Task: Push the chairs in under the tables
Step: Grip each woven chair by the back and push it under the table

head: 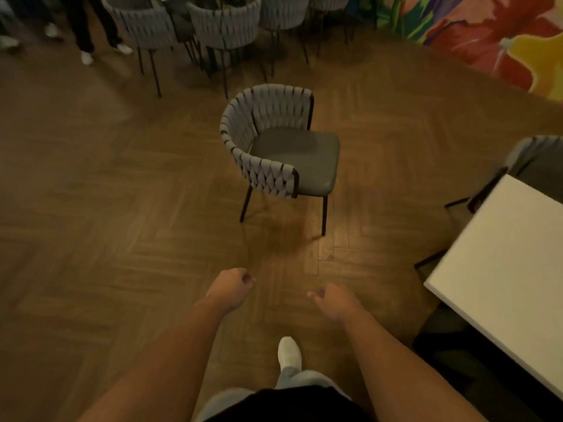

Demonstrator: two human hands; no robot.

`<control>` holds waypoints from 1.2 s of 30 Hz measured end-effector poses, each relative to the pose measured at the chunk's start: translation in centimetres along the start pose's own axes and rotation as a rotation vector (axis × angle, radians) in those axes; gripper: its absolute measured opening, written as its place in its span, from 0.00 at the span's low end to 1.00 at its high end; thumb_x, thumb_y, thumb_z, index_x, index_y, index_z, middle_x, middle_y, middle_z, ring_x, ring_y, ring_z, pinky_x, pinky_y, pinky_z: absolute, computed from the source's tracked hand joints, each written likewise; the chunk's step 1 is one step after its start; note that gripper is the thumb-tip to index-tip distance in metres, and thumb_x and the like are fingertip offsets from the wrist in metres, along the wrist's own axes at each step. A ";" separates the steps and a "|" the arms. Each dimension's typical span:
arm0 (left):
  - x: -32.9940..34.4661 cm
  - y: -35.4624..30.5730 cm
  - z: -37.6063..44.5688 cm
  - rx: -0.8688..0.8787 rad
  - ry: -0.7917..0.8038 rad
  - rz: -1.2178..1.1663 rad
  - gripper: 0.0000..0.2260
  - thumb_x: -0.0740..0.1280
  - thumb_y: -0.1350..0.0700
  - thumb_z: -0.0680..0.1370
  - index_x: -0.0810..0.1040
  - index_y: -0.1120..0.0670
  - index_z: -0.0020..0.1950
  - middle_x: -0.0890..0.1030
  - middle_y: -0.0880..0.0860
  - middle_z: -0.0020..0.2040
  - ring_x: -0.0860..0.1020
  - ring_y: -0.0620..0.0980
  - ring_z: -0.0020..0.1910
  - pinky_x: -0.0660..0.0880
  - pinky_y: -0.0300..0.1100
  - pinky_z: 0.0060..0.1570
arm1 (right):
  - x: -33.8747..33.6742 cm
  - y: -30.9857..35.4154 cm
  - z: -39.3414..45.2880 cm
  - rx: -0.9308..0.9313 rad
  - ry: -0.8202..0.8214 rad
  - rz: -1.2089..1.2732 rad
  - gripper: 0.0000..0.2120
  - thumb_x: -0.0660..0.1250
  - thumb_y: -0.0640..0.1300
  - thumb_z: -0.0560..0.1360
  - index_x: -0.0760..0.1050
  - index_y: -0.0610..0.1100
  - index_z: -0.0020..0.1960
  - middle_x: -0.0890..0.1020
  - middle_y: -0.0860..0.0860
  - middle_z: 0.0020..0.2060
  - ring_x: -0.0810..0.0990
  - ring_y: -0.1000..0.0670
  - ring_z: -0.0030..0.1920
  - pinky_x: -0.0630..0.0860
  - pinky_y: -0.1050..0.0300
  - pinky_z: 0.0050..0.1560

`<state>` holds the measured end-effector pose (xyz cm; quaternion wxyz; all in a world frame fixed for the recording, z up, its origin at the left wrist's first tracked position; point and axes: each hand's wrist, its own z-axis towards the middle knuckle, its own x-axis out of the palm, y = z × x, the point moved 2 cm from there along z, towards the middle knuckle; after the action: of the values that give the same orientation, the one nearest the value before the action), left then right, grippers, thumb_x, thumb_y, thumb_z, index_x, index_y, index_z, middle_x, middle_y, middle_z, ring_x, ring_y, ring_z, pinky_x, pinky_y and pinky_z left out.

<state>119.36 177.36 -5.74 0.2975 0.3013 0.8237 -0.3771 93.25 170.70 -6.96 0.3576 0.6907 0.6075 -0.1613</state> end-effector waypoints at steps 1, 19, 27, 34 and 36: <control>-0.9 -0.4 1.0 0.000 -0.015 -0.020 0.15 0.64 0.46 0.84 0.82 0.56 0.58 0.83 0.56 0.54 0.80 0.57 0.55 0.69 0.42 0.45 | -1.0 0.7 1.2 -0.010 0.001 -0.015 0.24 0.58 0.62 0.82 0.76 0.45 0.65 0.82 0.46 0.60 0.79 0.45 0.60 0.76 0.49 0.59; -17.4 6.0 25.7 0.069 0.113 0.030 0.15 0.63 0.45 0.84 0.81 0.55 0.61 0.81 0.51 0.50 0.78 0.50 0.48 0.73 0.43 0.45 | -9.7 18.6 19.6 0.141 -0.018 0.100 0.22 0.59 0.60 0.83 0.75 0.46 0.67 0.81 0.46 0.61 0.78 0.45 0.61 0.75 0.48 0.60; -29.0 8.1 37.5 0.193 0.217 0.247 0.16 0.63 0.45 0.84 0.80 0.54 0.62 0.80 0.51 0.50 0.78 0.51 0.49 0.73 0.44 0.46 | -13.0 30.2 26.2 0.197 -0.099 0.322 0.24 0.59 0.62 0.82 0.75 0.48 0.68 0.81 0.48 0.60 0.79 0.46 0.60 0.77 0.47 0.60; -34.7 4.8 47.2 0.320 0.266 0.325 0.15 0.63 0.47 0.85 0.80 0.54 0.64 0.80 0.49 0.52 0.78 0.49 0.51 0.75 0.44 0.50 | -15.7 35.1 32.5 0.222 -0.095 0.370 0.20 0.59 0.61 0.82 0.77 0.47 0.63 0.82 0.48 0.55 0.80 0.46 0.56 0.77 0.47 0.59; -35.5 3.3 49.9 0.346 0.270 0.358 0.15 0.62 0.47 0.85 0.79 0.55 0.64 0.79 0.49 0.51 0.78 0.49 0.50 0.74 0.44 0.50 | -16.7 35.3 34.9 0.231 -0.085 0.372 0.19 0.58 0.61 0.83 0.77 0.48 0.59 0.82 0.48 0.52 0.80 0.46 0.55 0.77 0.46 0.59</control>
<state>157.70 129.50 -8.62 0.1909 0.5359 0.7129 -0.4101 130.86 134.31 -9.62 0.3249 0.8197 0.4317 -0.1900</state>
